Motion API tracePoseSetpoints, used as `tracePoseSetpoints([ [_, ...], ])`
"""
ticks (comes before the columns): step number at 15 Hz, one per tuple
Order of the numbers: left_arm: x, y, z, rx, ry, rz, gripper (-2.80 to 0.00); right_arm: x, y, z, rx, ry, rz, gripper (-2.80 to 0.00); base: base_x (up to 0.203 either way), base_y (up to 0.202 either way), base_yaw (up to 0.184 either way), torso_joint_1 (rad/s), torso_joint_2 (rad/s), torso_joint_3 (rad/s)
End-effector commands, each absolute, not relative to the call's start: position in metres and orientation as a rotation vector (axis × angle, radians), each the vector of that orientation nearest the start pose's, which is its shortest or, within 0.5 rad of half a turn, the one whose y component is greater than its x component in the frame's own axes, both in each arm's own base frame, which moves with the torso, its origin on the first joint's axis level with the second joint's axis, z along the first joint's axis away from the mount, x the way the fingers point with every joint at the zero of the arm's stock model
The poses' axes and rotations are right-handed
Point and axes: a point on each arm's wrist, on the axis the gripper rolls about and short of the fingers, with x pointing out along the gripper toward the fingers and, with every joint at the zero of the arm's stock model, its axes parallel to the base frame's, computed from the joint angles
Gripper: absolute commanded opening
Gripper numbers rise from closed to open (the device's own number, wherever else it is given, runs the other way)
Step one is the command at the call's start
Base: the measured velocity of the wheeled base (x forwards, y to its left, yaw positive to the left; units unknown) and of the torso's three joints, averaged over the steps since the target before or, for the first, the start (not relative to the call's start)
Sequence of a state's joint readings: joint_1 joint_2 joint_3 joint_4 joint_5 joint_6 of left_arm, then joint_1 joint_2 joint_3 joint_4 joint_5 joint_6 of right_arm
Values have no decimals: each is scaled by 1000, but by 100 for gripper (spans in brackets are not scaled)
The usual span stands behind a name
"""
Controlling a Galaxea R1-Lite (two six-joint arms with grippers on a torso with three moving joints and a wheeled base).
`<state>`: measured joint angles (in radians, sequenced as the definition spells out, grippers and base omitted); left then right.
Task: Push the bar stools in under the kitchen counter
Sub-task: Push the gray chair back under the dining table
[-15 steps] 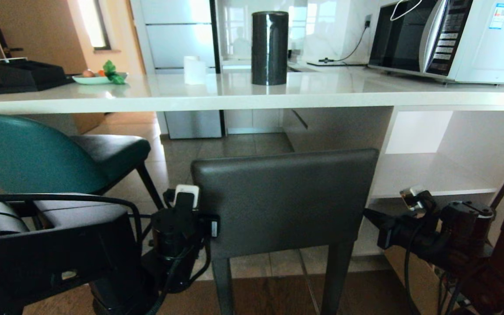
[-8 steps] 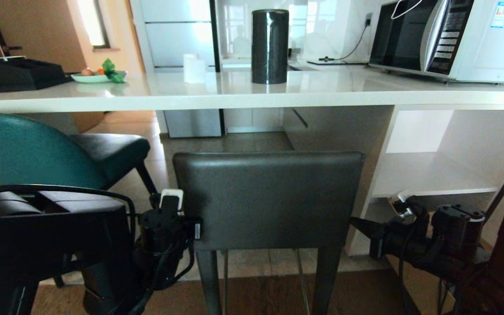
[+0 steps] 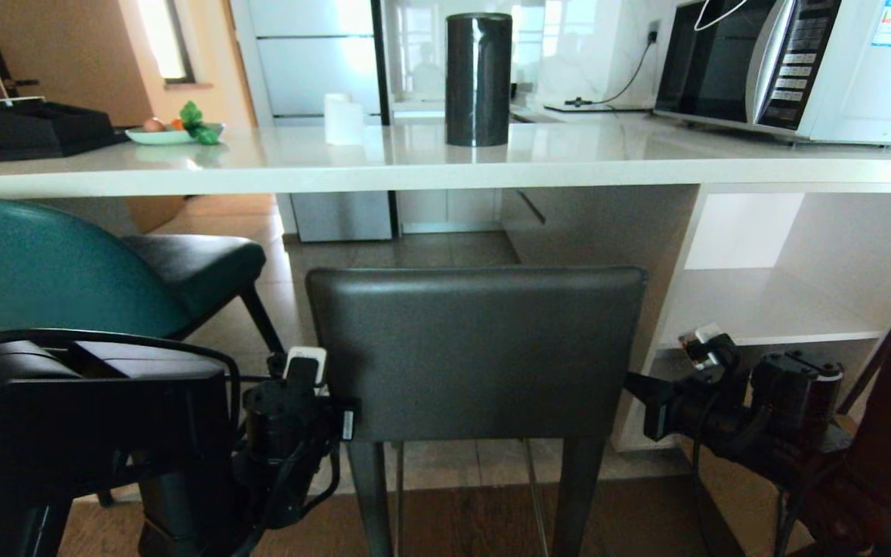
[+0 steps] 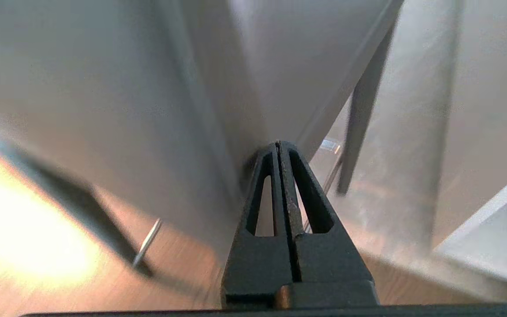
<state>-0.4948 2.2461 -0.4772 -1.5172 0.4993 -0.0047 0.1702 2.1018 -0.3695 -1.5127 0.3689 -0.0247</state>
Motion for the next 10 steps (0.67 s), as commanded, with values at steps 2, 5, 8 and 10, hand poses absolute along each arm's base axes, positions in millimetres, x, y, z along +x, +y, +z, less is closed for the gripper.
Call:
tracePoseSetpoints([
  [2, 288, -140, 45, 73, 158, -8, -280, 295, 58, 77, 17, 111, 499, -280, 0, 0, 0, 0, 0, 0],
  [5, 291, -136, 55, 53, 128, -3, -280, 294, 58, 87, 20, 77, 496, -280, 0, 0, 0, 0, 0, 0],
  [8, 292, -141, 62, 25, 98, -15, -280, 300, 61, 95, 29, 36, 502, -280, 0, 0, 0, 0, 0, 0],
  [10, 291, -141, 67, 20, 87, -19, -280, 304, 65, 98, 28, 15, 514, -280, 0, 0, 0, 0, 0, 0],
])
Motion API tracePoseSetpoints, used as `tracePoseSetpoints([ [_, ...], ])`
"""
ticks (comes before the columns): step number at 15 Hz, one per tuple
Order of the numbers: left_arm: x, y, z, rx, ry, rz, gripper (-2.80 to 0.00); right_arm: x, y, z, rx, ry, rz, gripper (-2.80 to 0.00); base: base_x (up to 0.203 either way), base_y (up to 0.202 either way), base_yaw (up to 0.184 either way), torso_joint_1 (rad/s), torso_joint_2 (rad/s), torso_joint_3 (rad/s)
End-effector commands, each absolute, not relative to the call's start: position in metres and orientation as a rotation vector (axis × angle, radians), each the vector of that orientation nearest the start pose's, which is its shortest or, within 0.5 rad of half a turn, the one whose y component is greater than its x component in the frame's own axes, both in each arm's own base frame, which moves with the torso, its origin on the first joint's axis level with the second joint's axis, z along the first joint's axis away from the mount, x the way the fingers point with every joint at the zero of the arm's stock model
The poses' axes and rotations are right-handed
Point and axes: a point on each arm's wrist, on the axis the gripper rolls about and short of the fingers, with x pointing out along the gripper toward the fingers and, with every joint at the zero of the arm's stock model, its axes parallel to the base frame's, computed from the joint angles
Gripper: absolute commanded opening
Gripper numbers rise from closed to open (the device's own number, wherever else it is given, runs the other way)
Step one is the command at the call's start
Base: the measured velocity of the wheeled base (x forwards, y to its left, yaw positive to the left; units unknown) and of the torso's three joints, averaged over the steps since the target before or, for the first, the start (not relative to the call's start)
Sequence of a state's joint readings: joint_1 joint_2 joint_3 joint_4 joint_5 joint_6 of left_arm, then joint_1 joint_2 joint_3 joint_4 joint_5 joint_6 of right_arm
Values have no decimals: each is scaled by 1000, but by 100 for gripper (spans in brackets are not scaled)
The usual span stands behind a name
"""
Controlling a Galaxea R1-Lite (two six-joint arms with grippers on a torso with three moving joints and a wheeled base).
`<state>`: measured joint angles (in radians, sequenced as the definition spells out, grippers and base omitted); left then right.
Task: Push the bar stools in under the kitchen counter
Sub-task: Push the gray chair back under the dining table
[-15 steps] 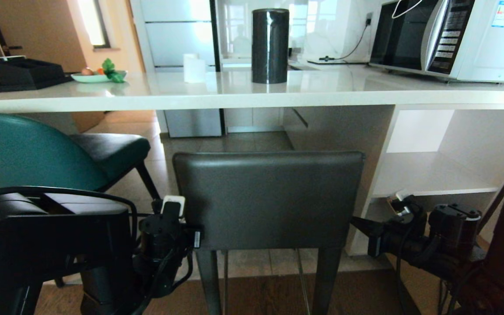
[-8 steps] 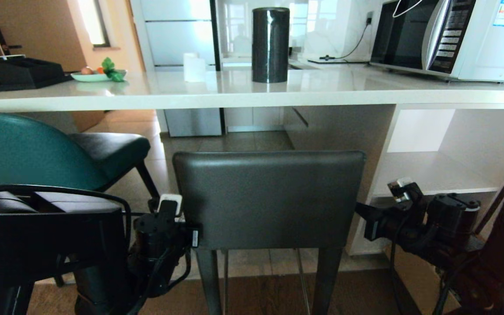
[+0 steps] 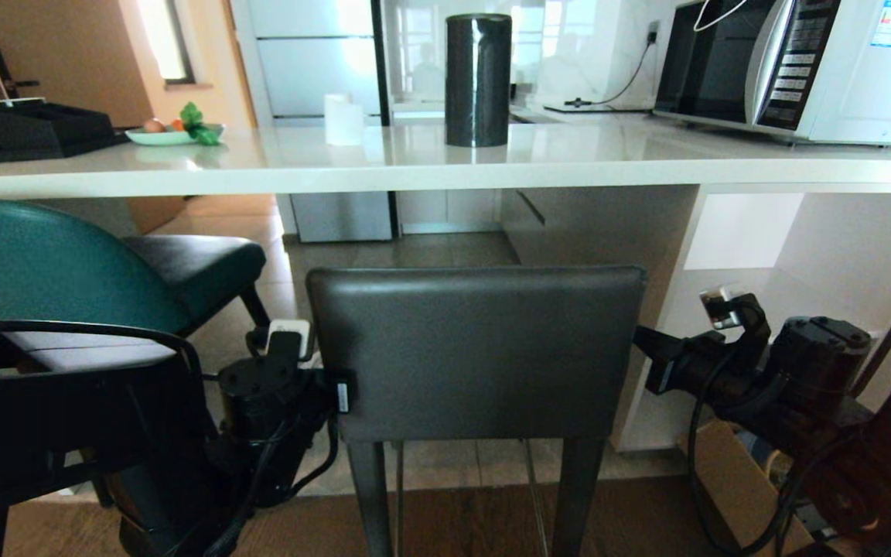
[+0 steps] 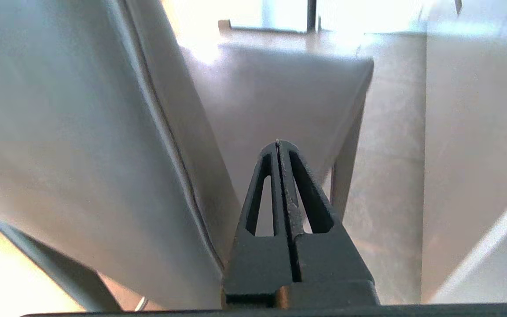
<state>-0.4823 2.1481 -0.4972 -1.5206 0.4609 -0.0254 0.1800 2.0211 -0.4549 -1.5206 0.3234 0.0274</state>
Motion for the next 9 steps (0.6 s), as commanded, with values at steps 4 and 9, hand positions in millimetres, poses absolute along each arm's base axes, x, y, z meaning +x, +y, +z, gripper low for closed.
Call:
tracePoseSetpoints([
  [4, 295, -137, 62, 23, 99, -9, -280, 318, 78, 103, 43, -29, 398, -280, 0, 0, 0, 0, 0, 0],
  [9, 293, -136, 66, 18, 90, -26, -280, 316, 85, 102, 46, -25, 361, -280, 0, 0, 0, 0, 0, 0],
])
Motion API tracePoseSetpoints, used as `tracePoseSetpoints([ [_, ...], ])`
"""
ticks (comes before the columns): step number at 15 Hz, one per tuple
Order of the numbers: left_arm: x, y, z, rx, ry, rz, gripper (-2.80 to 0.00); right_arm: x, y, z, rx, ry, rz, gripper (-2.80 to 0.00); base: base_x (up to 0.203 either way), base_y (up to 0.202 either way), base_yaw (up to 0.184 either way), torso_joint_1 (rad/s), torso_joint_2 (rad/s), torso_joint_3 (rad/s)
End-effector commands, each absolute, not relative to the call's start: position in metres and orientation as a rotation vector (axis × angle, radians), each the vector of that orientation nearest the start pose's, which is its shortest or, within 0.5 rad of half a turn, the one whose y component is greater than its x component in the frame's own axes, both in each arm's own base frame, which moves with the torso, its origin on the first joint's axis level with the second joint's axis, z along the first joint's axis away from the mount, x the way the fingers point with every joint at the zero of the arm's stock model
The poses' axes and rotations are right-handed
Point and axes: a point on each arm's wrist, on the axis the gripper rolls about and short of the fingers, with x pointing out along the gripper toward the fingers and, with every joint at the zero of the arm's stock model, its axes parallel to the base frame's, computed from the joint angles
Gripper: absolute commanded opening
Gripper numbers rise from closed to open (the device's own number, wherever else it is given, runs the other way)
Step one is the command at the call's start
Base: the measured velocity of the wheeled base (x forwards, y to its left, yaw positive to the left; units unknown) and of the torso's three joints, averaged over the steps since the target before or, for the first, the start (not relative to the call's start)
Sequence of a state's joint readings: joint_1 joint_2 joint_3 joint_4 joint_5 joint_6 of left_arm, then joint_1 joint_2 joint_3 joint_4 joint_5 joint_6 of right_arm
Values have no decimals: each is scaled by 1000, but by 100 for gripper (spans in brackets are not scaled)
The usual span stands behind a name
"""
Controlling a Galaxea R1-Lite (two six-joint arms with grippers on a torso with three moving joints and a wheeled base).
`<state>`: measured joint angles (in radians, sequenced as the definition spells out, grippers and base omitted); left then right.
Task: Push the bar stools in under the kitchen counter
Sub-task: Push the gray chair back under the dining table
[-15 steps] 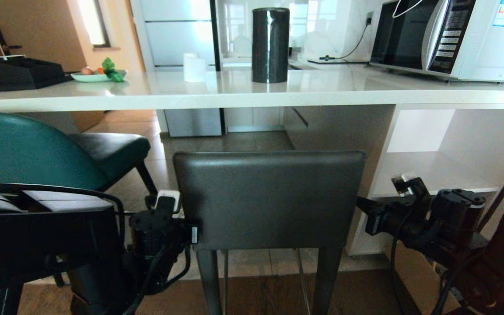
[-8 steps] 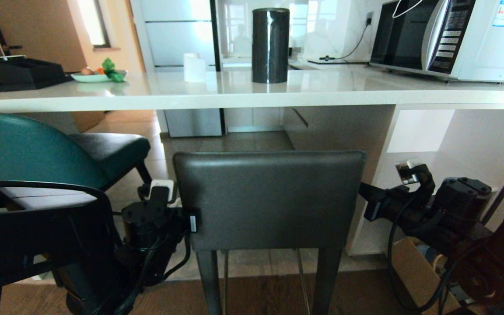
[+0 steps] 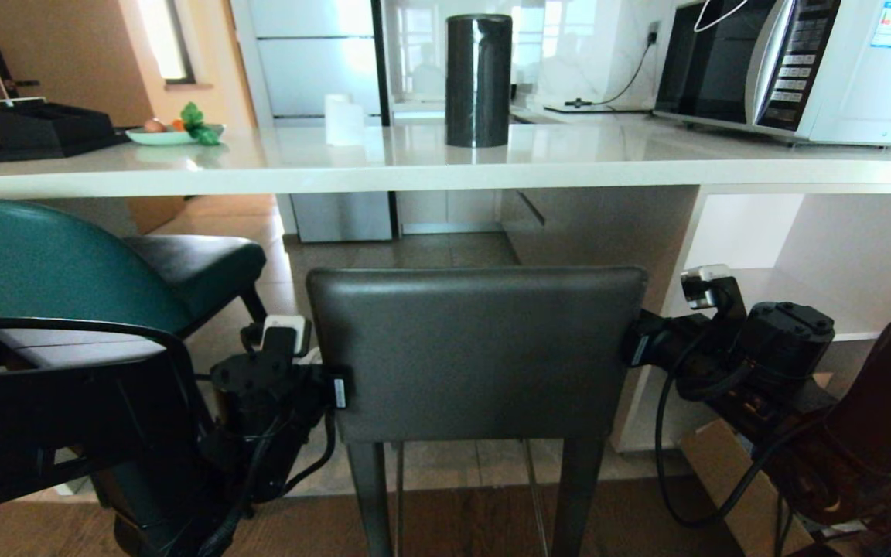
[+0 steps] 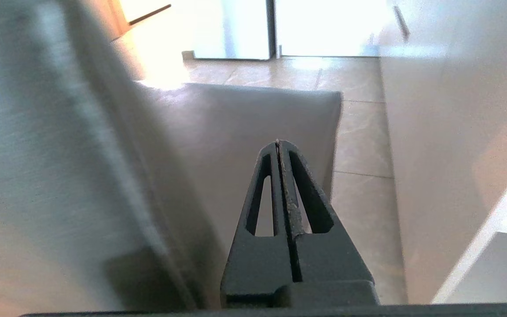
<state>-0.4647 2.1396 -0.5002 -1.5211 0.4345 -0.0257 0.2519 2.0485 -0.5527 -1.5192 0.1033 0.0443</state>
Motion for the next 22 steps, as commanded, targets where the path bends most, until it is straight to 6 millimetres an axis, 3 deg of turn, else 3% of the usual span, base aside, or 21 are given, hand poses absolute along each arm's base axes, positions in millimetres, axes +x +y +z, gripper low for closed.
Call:
tracePoseSetpoints([
  [1, 292, -137, 66, 18, 91, -28, -280, 315, 87, 101, 46, -20, 366, -280, 0, 0, 0, 0, 0, 0],
  [9, 289, -138, 71, 18, 78, -36, -280, 312, 91, 101, 45, -17, 382, -280, 0, 0, 0, 0, 0, 0],
  [22, 288, -137, 71, 21, 83, -34, -280, 310, 92, 102, 43, -18, 389, -280, 185, 0, 1, 1, 1, 4],
])
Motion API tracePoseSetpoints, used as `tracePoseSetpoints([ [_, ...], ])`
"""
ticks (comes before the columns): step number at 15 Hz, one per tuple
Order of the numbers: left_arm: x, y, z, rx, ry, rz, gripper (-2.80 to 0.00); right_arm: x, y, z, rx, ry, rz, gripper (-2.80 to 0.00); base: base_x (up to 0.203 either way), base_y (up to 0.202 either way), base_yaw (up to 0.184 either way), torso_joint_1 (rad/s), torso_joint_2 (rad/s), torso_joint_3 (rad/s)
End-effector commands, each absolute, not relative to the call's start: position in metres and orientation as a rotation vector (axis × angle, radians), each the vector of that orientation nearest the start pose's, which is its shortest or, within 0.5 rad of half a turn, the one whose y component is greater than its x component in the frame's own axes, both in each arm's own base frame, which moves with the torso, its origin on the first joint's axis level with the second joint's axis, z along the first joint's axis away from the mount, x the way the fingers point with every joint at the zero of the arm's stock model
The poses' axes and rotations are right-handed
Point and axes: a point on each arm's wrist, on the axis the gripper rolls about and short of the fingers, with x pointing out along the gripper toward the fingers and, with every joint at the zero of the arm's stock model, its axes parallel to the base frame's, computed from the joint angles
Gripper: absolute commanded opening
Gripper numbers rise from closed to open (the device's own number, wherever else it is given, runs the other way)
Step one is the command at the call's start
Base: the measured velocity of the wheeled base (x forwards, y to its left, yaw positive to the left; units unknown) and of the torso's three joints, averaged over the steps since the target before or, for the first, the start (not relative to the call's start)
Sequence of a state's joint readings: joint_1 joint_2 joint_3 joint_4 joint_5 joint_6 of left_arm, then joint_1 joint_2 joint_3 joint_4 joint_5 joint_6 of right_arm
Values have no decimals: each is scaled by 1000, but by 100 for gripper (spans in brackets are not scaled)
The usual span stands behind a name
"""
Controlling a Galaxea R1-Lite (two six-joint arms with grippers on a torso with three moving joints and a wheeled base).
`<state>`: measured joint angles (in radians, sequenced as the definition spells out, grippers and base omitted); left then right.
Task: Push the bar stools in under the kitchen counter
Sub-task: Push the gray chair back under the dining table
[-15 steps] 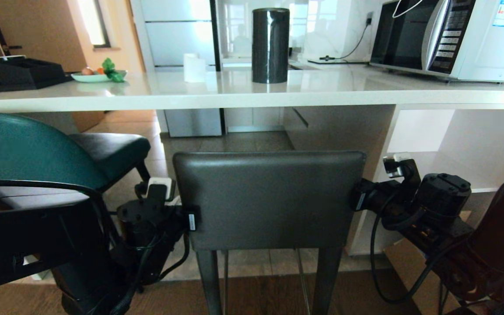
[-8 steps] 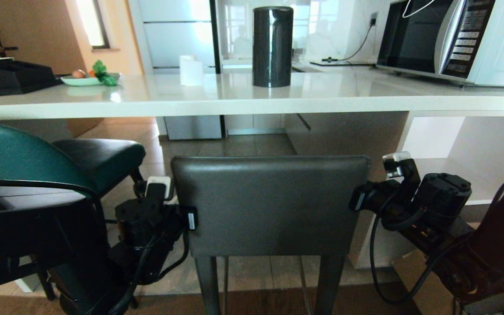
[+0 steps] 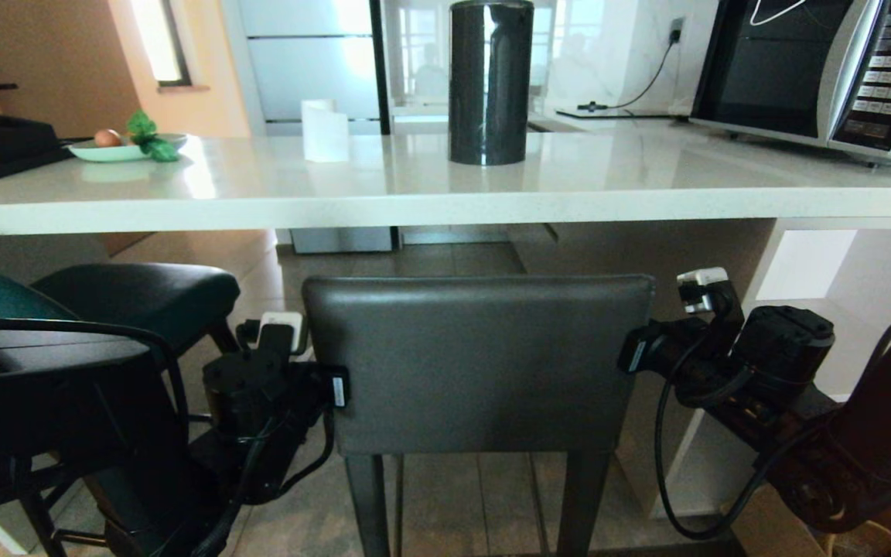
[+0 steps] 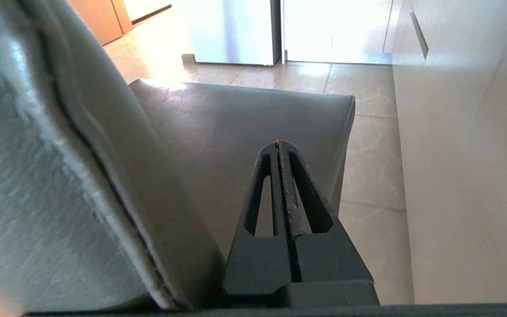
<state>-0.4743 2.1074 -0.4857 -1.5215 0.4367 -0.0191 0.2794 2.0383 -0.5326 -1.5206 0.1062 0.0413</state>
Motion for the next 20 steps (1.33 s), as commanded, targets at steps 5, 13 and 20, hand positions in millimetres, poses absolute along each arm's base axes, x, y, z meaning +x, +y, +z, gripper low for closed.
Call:
tracePoseSetpoints([
  [5, 287, -137, 70, 20, 87, -36, -280, 309, 92, 101, 43, -13, 387, -280, 191, 0, 2, 3, 5, 3],
  [13, 263, -137, 77, 26, 101, -74, -280, 298, 88, 105, 43, -8, 353, -280, 38, 0, -1, 2, 1, 0],
  [20, 216, -115, 104, 12, 73, -83, -280, 248, 72, 138, 85, -70, 342, -280, 0, 0, 0, 0, 0, 0],
])
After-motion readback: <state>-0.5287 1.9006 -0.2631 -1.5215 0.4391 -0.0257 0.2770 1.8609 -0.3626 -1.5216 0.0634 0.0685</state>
